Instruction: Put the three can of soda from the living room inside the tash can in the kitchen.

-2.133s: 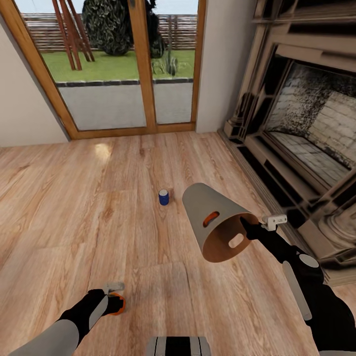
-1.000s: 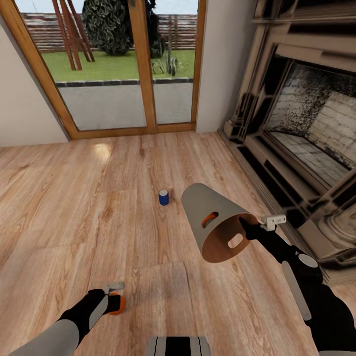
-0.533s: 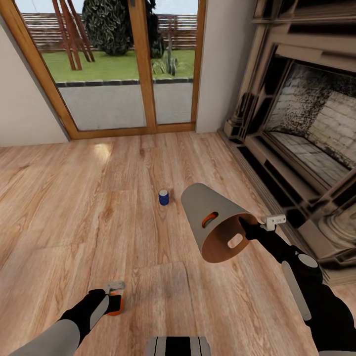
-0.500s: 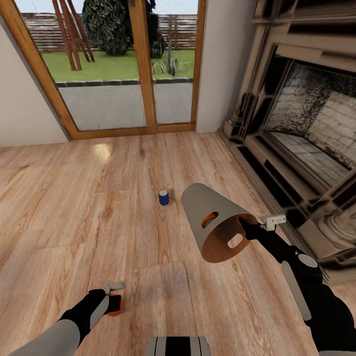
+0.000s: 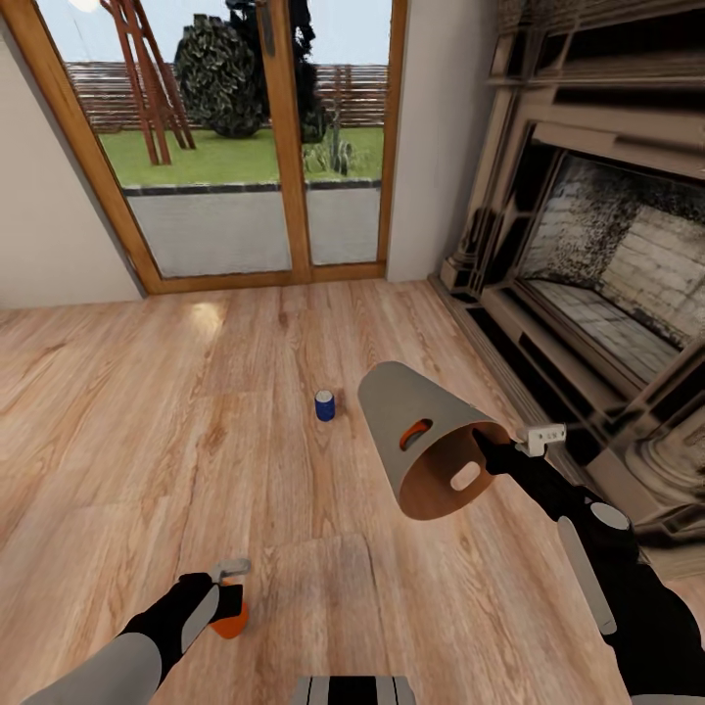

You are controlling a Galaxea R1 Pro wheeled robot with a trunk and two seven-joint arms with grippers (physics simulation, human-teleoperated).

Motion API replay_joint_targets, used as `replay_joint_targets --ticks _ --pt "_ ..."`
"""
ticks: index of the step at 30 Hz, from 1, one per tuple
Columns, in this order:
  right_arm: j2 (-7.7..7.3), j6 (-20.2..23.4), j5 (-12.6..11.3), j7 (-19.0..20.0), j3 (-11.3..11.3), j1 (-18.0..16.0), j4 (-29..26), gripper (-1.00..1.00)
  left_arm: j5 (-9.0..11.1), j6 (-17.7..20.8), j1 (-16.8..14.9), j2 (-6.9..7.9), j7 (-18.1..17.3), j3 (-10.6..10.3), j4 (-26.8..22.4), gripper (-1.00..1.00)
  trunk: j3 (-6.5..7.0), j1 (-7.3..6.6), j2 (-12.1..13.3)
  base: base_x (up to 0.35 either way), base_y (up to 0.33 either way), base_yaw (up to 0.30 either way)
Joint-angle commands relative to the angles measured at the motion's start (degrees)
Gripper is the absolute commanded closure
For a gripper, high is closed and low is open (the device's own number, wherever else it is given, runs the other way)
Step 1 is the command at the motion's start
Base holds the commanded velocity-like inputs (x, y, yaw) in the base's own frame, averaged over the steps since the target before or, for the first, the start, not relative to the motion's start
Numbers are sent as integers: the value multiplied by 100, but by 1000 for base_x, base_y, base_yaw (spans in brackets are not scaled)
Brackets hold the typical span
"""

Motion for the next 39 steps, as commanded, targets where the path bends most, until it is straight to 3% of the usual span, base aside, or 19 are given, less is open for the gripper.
replay_joint_targets --ticks 1,23,30,34,39 --pt "2 3 -41 2 -1 -2 -7 100 0 0 2 -1 0 0 1 100 23 -3 1 0 0 0" --pt "0 15 -41 2 -1 -2 -16 100 0 0 -2 -20 -8 0 1 100 511 -60 31 0 0 0" --pt "1 562 -41 -13 -18 -3 -60 100 5 0 -3 -20 -8 -3 -17 100 666 -78 40 0 0 0" --pt "-5 1397 -26 -64 -19 -28 -80 100 11 0 -4 -13 -18 -10 -82 100 754 -88 45 0 0 0" --pt "-12 2083 56 -88 -19 -64 -78 100 16 3 -5 10 -37 -29 -281 100 865 -101 52 0 0 0"
